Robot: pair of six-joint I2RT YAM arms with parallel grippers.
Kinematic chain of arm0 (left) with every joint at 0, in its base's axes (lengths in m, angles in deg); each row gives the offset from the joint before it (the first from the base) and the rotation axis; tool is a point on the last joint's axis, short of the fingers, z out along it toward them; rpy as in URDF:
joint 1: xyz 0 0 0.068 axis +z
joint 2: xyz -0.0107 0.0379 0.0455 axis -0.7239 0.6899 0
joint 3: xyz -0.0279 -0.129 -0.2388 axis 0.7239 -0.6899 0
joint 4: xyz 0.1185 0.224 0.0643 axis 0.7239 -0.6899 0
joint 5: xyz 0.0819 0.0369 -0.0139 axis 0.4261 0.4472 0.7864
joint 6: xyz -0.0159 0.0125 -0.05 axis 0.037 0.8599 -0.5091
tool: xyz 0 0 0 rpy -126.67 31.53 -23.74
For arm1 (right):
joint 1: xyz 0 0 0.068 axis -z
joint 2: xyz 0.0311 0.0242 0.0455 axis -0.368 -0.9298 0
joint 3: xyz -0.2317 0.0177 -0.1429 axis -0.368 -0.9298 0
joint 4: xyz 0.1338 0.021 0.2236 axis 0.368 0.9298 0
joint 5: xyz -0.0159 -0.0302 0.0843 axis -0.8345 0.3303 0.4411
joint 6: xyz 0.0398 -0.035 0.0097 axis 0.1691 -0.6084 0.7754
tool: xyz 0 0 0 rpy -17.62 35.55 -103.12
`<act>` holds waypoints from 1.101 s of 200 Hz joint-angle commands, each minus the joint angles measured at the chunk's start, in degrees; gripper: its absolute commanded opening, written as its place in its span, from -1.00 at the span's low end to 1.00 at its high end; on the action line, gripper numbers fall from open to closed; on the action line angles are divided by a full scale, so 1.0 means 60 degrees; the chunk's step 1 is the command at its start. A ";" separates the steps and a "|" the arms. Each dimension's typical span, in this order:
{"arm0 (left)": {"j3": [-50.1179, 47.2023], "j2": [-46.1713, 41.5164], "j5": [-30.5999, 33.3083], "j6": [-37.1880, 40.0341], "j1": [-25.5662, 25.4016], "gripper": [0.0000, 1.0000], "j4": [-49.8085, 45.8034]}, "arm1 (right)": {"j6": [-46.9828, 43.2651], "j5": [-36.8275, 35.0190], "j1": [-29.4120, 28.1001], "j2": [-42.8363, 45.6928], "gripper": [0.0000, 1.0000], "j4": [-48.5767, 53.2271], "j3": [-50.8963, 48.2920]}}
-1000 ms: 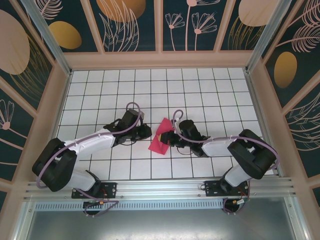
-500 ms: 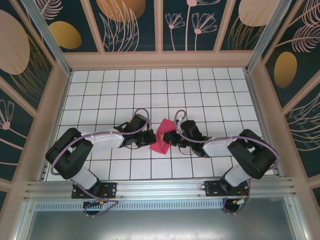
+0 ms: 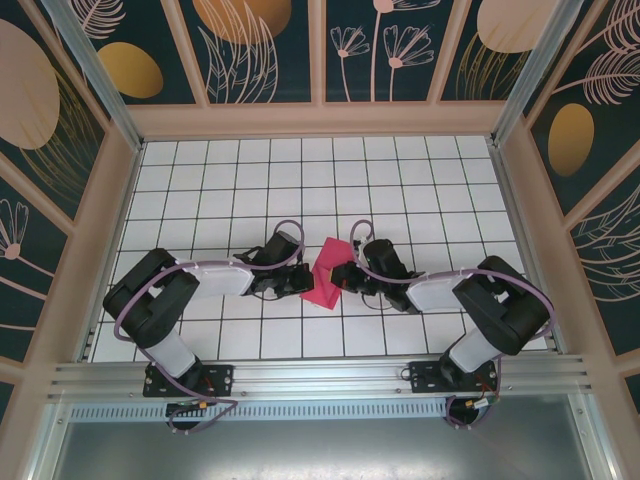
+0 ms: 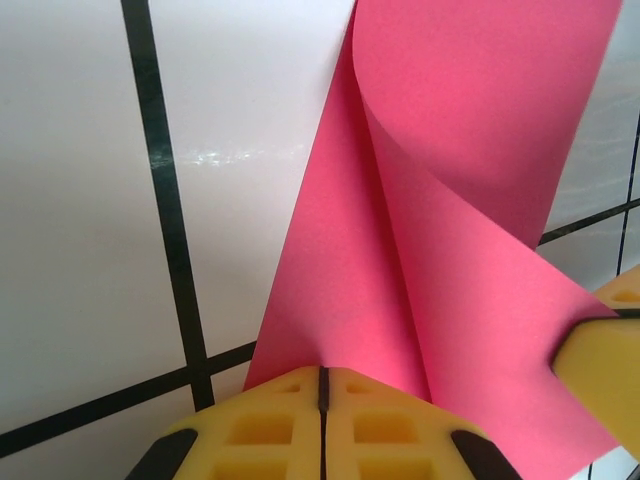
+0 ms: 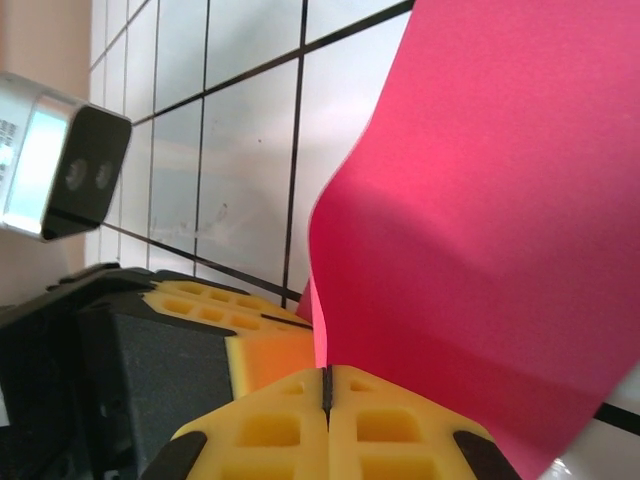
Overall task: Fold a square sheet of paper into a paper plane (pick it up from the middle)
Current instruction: Fold the triangle a second time at the center of the table.
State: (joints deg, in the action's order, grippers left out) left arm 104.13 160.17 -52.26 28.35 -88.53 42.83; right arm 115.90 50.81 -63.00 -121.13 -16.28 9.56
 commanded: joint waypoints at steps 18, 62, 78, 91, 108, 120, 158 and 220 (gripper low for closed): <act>-0.0241 0.0402 0.0576 0.0522 -0.0079 -0.82 -0.0803 | -0.1523 0.0317 0.0163 -0.0221 -0.99 0.0895 0.0570; -0.0168 0.0679 0.0707 0.0782 -0.0074 -0.82 -0.1030 | -0.2940 0.0628 0.0222 -0.0459 -0.98 0.1104 0.0876; -0.0182 0.0672 0.0788 0.0809 -0.0065 -0.81 -0.1095 | -0.3256 0.0558 0.0258 -0.0426 -0.97 0.1076 0.0867; -0.0197 0.0691 0.0817 0.0845 -0.0078 -0.80 -0.1124 | -0.3556 0.0566 0.0267 -0.0427 -0.97 0.1186 0.0931; -0.0212 0.0677 0.0863 0.0856 -0.0079 -0.81 -0.1163 | -0.3957 0.0481 0.0282 -0.0420 -0.98 0.1443 0.1023; -0.0204 0.0664 0.0920 0.0859 -0.0079 -0.80 -0.1205 | -0.4107 0.0413 0.0288 -0.0376 -0.98 0.1552 0.1049; -0.0164 0.0747 0.0887 0.0896 -0.0073 -0.80 -0.1214 | -0.4660 0.0231 0.0289 -0.0318 -0.98 0.1515 0.0971; -0.0182 0.0782 0.0898 0.0951 -0.0068 -0.80 -0.1229 | -0.5425 -0.0143 0.0325 -0.0219 -0.98 0.1002 0.0689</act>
State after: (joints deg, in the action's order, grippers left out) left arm 104.70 160.91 -51.87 32.63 -88.73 42.81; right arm 87.33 51.42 -61.62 -123.07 -8.33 14.41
